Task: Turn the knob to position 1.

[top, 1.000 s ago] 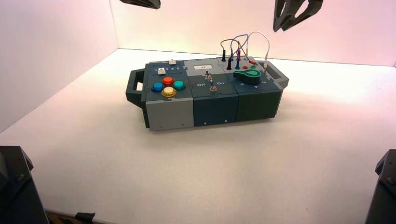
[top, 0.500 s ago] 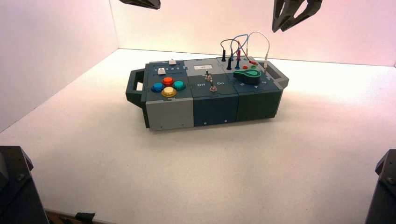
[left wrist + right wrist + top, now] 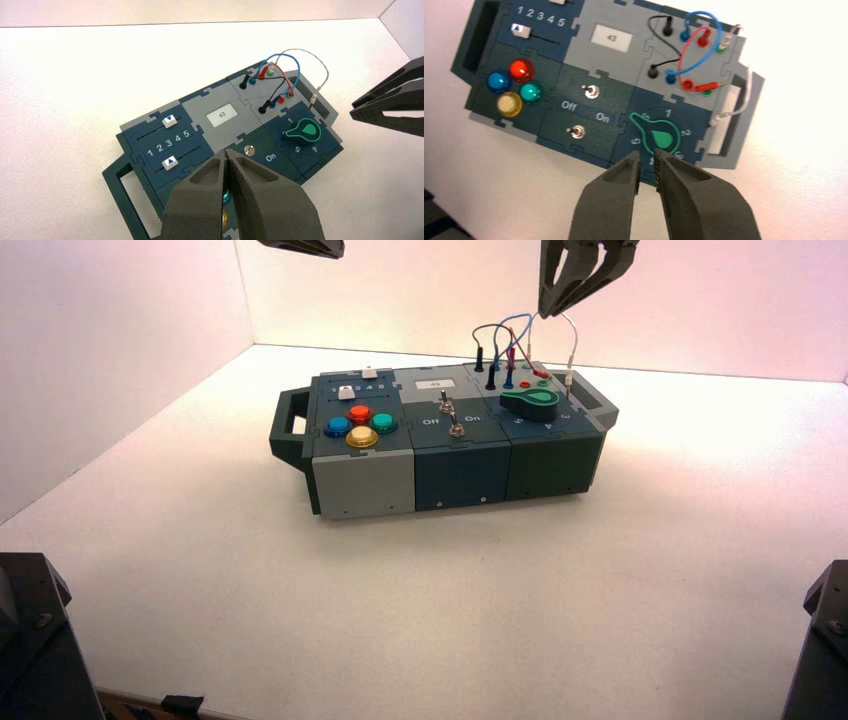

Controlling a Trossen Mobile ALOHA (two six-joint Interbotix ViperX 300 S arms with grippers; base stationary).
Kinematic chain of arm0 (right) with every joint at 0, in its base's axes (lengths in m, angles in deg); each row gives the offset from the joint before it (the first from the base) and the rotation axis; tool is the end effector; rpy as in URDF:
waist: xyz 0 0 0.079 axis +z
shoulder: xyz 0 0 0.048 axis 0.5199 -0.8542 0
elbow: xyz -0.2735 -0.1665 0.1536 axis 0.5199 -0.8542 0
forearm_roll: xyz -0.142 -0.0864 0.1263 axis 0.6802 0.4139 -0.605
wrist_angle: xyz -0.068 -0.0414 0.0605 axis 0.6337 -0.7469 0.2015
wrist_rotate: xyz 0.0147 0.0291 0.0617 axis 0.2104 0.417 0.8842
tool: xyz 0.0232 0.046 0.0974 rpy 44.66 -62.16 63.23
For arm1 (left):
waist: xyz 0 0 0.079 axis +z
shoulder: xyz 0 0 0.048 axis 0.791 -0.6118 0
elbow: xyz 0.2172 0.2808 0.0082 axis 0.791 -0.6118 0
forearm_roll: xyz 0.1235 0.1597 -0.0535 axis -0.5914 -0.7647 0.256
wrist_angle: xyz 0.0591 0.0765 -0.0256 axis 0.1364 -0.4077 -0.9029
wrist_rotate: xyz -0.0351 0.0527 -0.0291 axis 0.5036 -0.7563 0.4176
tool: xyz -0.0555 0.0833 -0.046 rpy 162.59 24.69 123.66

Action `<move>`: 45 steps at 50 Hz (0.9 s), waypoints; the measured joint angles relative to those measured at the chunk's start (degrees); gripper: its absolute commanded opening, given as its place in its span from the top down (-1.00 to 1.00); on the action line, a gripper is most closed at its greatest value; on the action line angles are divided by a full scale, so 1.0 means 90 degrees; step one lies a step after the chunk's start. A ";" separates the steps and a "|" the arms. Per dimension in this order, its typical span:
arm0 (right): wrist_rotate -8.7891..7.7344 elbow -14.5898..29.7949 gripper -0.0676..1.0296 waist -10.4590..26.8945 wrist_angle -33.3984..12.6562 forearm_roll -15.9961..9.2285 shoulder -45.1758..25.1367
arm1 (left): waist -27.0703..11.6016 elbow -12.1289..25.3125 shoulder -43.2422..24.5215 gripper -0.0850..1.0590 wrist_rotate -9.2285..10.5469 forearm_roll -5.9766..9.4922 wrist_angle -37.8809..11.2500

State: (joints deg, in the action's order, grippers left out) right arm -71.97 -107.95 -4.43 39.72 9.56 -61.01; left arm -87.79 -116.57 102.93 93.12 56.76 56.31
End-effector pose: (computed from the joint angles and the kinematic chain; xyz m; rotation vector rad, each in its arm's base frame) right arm 0.2951 0.1606 0.1841 -0.1965 1.1075 0.4459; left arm 0.2675 -0.1819 0.2105 -0.0196 0.7197 -0.4659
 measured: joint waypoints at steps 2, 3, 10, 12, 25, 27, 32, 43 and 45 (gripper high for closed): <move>-0.0010 -0.0020 0.85 -0.0010 0.0000 -0.0039 0.0010 | 0.0010 0.0000 0.0000 0.89 0.0000 0.0010 0.0010; 0.0000 -0.0029 0.86 -0.0020 -0.0010 -0.0068 0.0000 | 0.0000 0.0000 0.0000 0.89 0.0000 0.0010 0.0000; -0.0010 -0.0117 0.92 0.0010 0.0000 -0.0215 -0.0020 | 0.0000 0.0000 0.0000 0.89 0.0000 0.0000 0.0010; 0.0000 -0.0137 0.92 0.0020 0.0000 -0.0254 -0.0039 | 0.0000 0.0000 0.0000 0.89 0.0000 0.0000 0.0010; 0.0000 -0.0176 0.92 0.0205 0.0010 -0.0303 -0.0312 | 0.0000 0.0010 0.0000 0.89 0.0010 0.0010 0.0010; -0.0010 -0.0176 0.92 0.0244 0.0020 -0.0303 -0.0439 | 0.0000 0.0010 0.0010 0.89 0.0000 0.0000 0.0010; -0.0020 -0.0176 0.92 0.0254 0.0029 -0.0313 -0.0674 | 0.0000 0.0000 0.0010 0.89 0.0010 0.0010 0.0010; -0.0088 -0.0166 0.92 0.0254 0.0205 -0.0283 -0.1006 | 0.0010 0.0000 0.0098 0.89 0.0059 0.0010 0.0010; -0.0107 -0.0146 0.92 0.0254 0.0225 -0.0264 -0.1094 | 0.0010 0.0000 0.0137 0.89 0.0088 0.0010 0.0010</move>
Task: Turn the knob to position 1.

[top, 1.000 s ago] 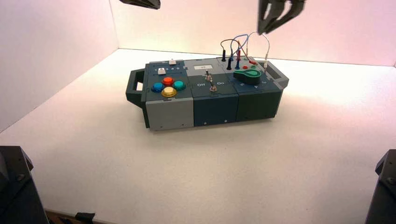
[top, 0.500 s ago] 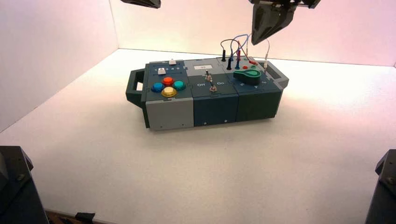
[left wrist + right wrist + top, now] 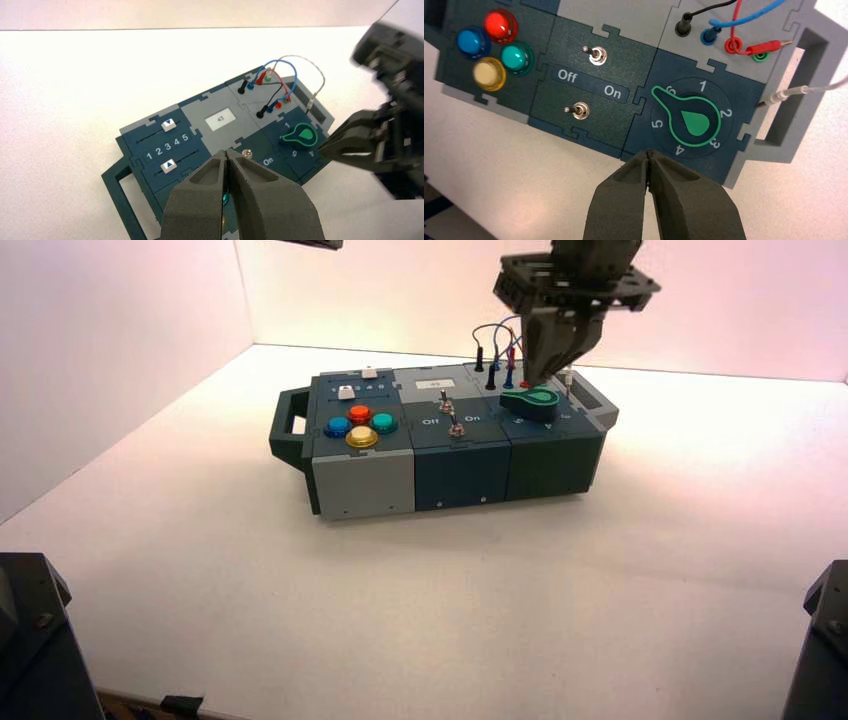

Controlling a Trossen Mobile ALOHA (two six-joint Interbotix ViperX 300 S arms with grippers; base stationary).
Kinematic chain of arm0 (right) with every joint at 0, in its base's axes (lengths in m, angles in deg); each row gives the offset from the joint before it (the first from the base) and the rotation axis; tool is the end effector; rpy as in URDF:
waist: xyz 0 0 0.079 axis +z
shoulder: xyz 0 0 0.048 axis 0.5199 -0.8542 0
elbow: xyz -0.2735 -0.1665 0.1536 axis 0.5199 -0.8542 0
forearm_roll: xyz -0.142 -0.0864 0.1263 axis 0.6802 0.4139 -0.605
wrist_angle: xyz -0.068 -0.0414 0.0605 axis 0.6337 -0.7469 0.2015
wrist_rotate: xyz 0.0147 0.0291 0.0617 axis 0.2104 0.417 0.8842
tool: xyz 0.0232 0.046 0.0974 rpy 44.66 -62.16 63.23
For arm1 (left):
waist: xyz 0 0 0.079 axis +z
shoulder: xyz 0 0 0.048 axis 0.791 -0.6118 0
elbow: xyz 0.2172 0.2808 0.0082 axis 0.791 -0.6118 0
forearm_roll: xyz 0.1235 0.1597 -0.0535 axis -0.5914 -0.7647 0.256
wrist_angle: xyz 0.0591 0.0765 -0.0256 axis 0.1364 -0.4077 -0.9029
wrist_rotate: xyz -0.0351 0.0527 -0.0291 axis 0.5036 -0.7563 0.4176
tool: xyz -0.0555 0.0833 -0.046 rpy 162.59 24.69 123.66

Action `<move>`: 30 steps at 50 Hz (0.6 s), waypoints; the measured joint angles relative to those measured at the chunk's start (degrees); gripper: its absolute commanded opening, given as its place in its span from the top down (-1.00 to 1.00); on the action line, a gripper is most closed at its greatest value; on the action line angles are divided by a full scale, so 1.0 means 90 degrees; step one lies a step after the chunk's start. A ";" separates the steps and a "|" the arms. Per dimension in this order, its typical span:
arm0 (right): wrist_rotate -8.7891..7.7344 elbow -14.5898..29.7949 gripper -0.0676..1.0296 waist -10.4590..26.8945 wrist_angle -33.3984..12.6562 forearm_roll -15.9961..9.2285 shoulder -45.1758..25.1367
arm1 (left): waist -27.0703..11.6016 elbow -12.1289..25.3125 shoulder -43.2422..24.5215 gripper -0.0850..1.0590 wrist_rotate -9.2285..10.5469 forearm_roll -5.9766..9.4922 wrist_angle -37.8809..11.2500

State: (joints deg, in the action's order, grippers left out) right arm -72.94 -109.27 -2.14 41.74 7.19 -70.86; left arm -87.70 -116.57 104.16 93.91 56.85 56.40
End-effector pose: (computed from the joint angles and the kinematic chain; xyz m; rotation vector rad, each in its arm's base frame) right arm 0.2891 0.1770 0.1211 -0.2272 1.2679 0.4661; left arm 0.2663 -0.1806 0.2176 -0.0428 0.7020 -0.4641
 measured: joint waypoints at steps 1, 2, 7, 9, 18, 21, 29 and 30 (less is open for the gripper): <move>0.0000 0.0000 0.92 0.0000 0.0000 0.0010 -0.0020 | 0.0000 0.0000 0.0010 0.89 0.0010 0.0000 0.0000; 0.0000 0.0010 0.92 0.0000 0.0010 0.0020 -0.0068 | 0.0000 0.0000 0.0010 0.89 0.0010 0.0000 0.0000; -0.0029 0.0078 0.92 0.0010 0.0010 0.0039 -0.0215 | 0.0000 0.0000 0.0029 0.89 0.0049 0.0000 0.0000; -0.0039 0.0107 0.92 0.0000 0.0020 0.0049 -0.0303 | -0.0010 0.0000 0.0029 0.89 0.0068 0.0000 0.0000; -0.0039 0.0205 0.92 0.0010 0.0068 0.0068 -0.0518 | 0.0000 0.0000 0.0039 0.89 0.0078 0.0000 0.0000; -0.0039 0.0225 0.92 0.0010 0.0068 0.0068 -0.0576 | 0.0000 0.0000 0.0049 0.89 0.0068 0.0010 0.0000; -0.0049 0.0342 0.92 0.0010 0.0088 0.0078 -0.0801 | 0.0000 0.0000 0.0049 0.89 0.0078 0.0010 0.0010; -0.0049 0.0371 0.92 0.0010 0.0098 0.0078 -0.0840 | 0.0000 0.0010 0.0039 0.89 0.0068 0.0010 0.0000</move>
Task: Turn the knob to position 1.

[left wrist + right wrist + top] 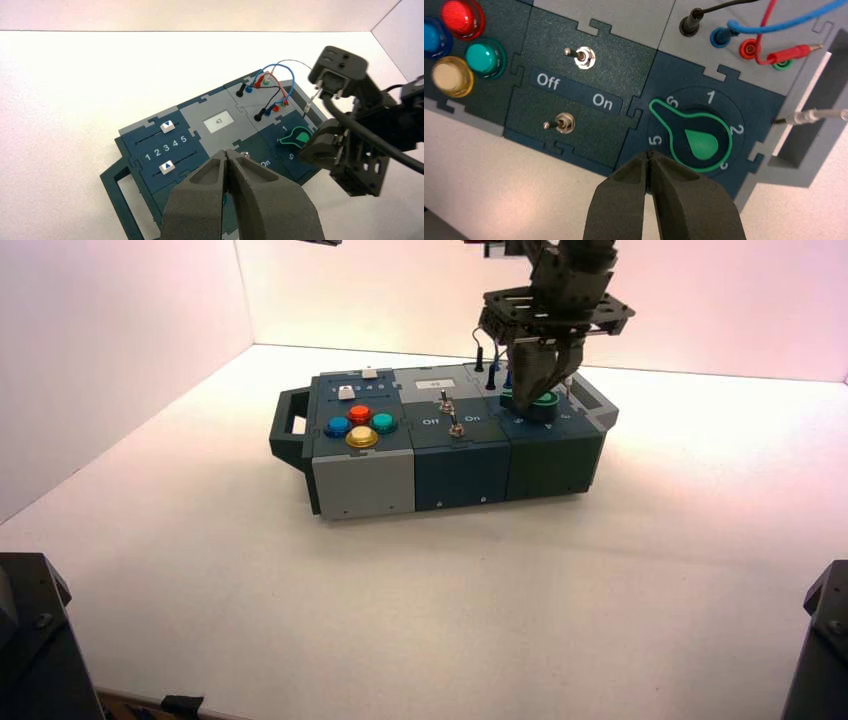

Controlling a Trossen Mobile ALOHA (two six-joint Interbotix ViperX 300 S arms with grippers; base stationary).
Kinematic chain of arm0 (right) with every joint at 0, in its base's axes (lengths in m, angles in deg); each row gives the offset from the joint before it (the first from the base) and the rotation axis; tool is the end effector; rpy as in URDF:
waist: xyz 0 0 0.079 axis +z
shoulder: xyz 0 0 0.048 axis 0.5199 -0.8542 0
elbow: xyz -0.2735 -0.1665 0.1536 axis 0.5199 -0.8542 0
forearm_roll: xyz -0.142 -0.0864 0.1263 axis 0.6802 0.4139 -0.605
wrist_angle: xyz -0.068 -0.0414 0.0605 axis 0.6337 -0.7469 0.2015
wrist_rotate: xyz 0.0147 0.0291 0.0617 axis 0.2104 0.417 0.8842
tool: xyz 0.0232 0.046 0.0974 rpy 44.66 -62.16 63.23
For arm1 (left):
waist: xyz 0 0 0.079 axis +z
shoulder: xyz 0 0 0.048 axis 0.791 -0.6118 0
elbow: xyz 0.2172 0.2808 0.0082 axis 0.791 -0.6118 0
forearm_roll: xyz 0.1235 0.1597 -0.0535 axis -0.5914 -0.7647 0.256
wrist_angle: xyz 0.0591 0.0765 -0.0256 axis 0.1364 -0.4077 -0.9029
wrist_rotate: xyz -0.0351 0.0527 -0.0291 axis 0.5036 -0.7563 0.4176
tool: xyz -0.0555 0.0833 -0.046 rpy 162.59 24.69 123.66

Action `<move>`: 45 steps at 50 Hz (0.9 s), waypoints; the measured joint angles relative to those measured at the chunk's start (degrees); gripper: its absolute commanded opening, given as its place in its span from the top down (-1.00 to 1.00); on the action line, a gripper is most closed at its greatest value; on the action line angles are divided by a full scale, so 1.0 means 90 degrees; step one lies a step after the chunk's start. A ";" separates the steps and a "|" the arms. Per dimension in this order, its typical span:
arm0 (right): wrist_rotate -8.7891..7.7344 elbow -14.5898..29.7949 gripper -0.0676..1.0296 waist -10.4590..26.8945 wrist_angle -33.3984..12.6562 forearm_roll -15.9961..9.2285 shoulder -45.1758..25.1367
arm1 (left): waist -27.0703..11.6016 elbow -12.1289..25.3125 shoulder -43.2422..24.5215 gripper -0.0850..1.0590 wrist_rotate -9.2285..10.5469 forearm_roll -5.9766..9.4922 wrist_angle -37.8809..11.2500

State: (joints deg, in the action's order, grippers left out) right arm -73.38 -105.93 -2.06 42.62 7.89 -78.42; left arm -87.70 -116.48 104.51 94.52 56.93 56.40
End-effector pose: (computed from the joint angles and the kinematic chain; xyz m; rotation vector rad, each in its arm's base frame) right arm 0.3084 0.1866 0.0923 -0.2609 1.3203 0.4615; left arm 0.2662 -0.1806 0.2202 -0.0568 0.6978 -0.4617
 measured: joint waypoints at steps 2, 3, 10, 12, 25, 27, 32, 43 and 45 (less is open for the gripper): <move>0.0000 0.0029 0.92 0.0000 0.0029 0.0000 -0.0039 | 0.0000 0.0000 0.0010 0.89 0.0010 0.0000 0.0000; 0.0000 0.0039 0.92 0.0000 0.0039 0.0000 -0.0049 | 0.0000 -0.0010 0.0010 0.89 0.0000 -0.0010 0.0000; 0.0000 0.0166 0.92 0.0000 0.0107 0.0020 -0.0244 | 0.0000 -0.0010 0.0010 0.89 0.0000 0.0000 0.0000; 0.0000 0.0215 0.92 0.0000 0.0117 0.0020 -0.0303 | 0.0010 -0.0010 0.0010 0.89 0.0000 0.0000 0.0000; 0.0000 0.0459 0.92 0.0000 0.0117 0.0049 -0.0537 | 0.0039 -0.0010 0.0039 0.89 0.0000 0.0000 0.0000; -0.0010 0.0479 0.92 0.0000 0.0127 0.0039 -0.0537 | 0.0039 0.0000 0.0049 0.89 0.0010 0.0000 0.0000; -0.0010 0.0547 0.92 0.0000 0.0127 0.0068 -0.0537 | 0.0039 -0.0010 0.0068 0.89 0.0000 -0.0010 0.0000; 0.0000 0.0625 0.92 -0.0020 0.0117 0.0146 -0.0586 | 0.0049 -0.0010 0.0078 0.89 0.0010 0.0000 0.0000; 0.0000 0.0635 0.92 -0.0020 0.0117 0.0156 -0.0596 | 0.0039 -0.0010 0.0078 0.89 0.0000 0.0000 0.0000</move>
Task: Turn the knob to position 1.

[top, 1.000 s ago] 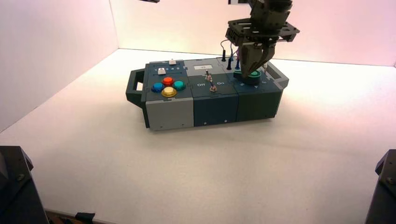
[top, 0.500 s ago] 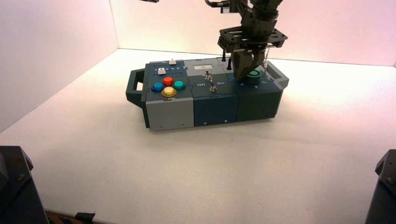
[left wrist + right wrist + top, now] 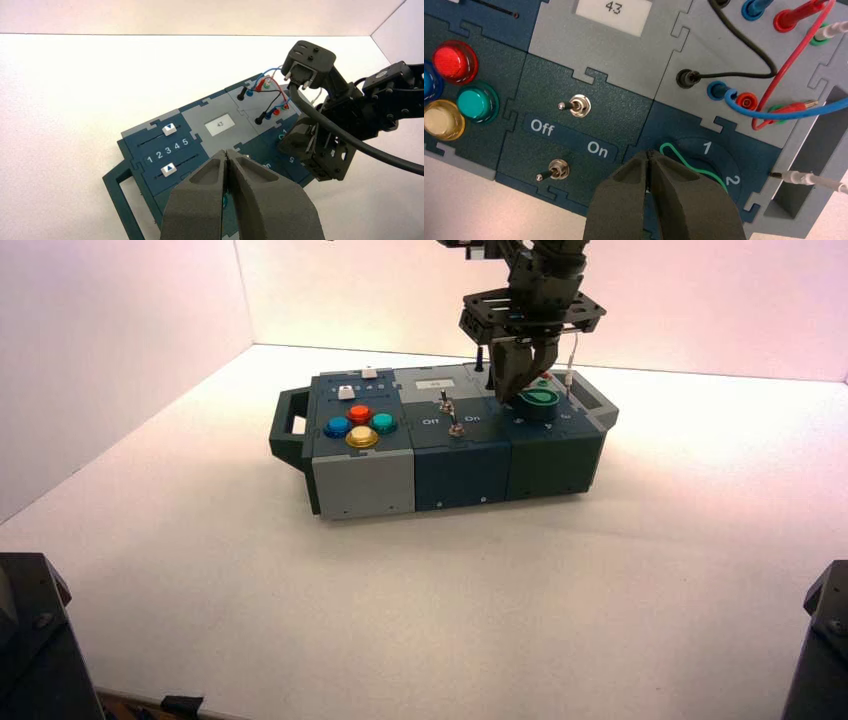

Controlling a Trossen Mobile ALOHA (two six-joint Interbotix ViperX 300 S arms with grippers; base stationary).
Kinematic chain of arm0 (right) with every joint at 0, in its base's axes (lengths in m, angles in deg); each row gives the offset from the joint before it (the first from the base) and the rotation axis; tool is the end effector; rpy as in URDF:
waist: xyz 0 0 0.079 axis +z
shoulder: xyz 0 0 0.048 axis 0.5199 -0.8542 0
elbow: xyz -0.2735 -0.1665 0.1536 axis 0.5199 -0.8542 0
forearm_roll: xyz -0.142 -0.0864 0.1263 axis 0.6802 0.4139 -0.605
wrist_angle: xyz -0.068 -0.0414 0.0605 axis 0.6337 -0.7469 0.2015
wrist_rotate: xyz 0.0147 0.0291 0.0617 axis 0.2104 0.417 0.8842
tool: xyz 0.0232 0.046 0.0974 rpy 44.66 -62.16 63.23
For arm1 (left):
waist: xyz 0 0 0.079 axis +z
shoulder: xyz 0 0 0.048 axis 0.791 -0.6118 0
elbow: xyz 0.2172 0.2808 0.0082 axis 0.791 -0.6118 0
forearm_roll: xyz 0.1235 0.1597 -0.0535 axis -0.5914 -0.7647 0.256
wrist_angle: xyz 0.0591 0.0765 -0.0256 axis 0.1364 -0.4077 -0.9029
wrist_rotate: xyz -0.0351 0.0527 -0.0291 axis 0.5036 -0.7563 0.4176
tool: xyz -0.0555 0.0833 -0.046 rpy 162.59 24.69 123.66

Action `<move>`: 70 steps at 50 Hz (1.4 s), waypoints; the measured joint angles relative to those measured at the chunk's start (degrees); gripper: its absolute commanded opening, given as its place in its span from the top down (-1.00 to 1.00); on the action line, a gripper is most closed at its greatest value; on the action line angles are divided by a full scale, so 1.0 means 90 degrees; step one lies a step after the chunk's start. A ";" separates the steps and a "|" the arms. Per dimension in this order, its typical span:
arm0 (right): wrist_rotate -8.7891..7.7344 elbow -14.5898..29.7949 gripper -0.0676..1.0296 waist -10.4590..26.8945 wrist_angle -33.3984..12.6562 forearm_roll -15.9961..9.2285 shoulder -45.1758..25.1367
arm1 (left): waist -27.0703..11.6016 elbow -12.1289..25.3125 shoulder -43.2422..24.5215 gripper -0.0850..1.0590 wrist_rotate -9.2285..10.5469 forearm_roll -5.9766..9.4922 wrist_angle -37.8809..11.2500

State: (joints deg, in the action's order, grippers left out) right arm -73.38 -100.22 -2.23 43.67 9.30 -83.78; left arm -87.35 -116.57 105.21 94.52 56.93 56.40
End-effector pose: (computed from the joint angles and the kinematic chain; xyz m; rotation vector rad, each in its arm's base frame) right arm 0.3427 0.2013 0.0850 -0.2795 1.2906 0.4623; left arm 0.2660 -0.1781 0.2235 -0.0627 0.6875 -0.4580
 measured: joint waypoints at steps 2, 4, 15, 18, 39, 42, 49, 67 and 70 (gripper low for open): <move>0.0000 0.0010 0.92 -0.0020 0.0000 0.0020 -0.0010 | 0.0000 0.0000 0.0000 0.89 0.0010 0.0000 0.0010; 0.0000 0.0029 0.92 -0.0029 0.0010 0.0049 -0.0020 | 0.0010 0.0000 0.0000 0.89 0.0000 0.0000 0.0000; 0.0000 0.0137 0.92 -0.0049 -0.0020 0.0166 -0.0098 | 0.0010 0.0000 0.0010 0.89 0.0010 0.0000 0.0010; 0.0000 0.0176 0.92 -0.0049 -0.0029 0.0166 -0.0117 | 0.0000 0.0000 0.0010 0.89 0.0010 0.0000 0.0000; 0.0000 0.0332 0.92 -0.0156 -0.0068 0.0225 -0.0244 | 0.0010 0.0000 0.0010 0.89 0.0000 0.0000 0.0010; 0.0000 0.0322 0.92 -0.0186 -0.0078 0.0244 -0.0244 | 0.0010 0.0010 0.0010 0.89 0.0000 0.0000 0.0000; 0.0000 0.0332 0.92 -0.0254 -0.0098 0.0332 -0.0244 | 0.0020 0.0000 0.0010 0.89 0.0000 0.0000 0.0000; 0.0000 0.0352 0.92 -0.0254 -0.0127 0.0361 -0.0244 | 0.0068 0.0010 0.0010 0.89 -0.0010 0.0000 0.0000; 0.0000 0.0361 0.92 -0.0254 -0.0137 0.0361 -0.0244 | 0.0078 0.0000 0.0010 0.89 -0.0010 0.0000 0.0010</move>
State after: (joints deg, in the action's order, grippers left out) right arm -73.38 -96.96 -4.52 42.44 12.55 -85.97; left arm -86.65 -116.57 105.30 94.43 56.93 56.49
